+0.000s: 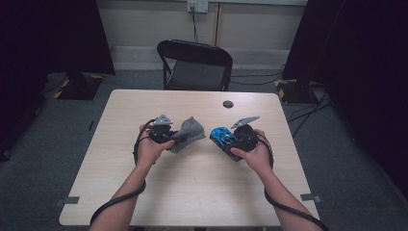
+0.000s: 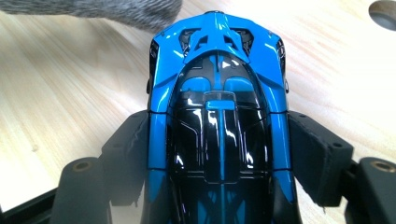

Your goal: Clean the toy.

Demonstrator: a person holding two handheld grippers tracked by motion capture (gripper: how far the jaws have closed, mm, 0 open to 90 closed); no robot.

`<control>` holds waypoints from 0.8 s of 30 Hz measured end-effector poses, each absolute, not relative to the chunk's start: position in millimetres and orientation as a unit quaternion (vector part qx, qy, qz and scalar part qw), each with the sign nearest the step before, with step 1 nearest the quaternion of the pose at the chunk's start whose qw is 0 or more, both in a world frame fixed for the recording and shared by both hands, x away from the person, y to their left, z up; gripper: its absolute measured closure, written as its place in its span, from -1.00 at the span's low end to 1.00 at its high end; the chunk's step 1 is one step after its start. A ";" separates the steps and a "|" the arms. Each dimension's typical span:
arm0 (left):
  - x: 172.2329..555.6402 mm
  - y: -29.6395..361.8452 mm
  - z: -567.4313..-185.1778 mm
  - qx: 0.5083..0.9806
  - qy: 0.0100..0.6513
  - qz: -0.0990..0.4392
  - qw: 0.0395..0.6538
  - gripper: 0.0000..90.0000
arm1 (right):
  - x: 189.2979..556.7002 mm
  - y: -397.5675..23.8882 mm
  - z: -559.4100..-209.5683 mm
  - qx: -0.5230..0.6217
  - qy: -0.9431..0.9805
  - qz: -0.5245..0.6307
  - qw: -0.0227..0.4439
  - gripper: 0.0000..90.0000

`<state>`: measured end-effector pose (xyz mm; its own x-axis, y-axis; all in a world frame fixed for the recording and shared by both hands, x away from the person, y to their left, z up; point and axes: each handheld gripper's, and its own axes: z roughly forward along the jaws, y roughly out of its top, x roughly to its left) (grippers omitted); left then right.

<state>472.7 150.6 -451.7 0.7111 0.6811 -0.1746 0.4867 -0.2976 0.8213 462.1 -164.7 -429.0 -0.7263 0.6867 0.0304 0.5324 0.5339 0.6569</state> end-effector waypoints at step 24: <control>472.5 98.4 -461.9 0.815 0.332 0.093 0.466 0.55 | 463.1 -155.5 -416.5 0.343 0.865 0.346 0.118 -0.37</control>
<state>472.5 98.4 -461.9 0.7619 0.6280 -0.1587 0.4549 -0.3444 0.8212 463.1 -155.5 -416.5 -0.7364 0.6757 0.0330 0.5118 0.5246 0.6803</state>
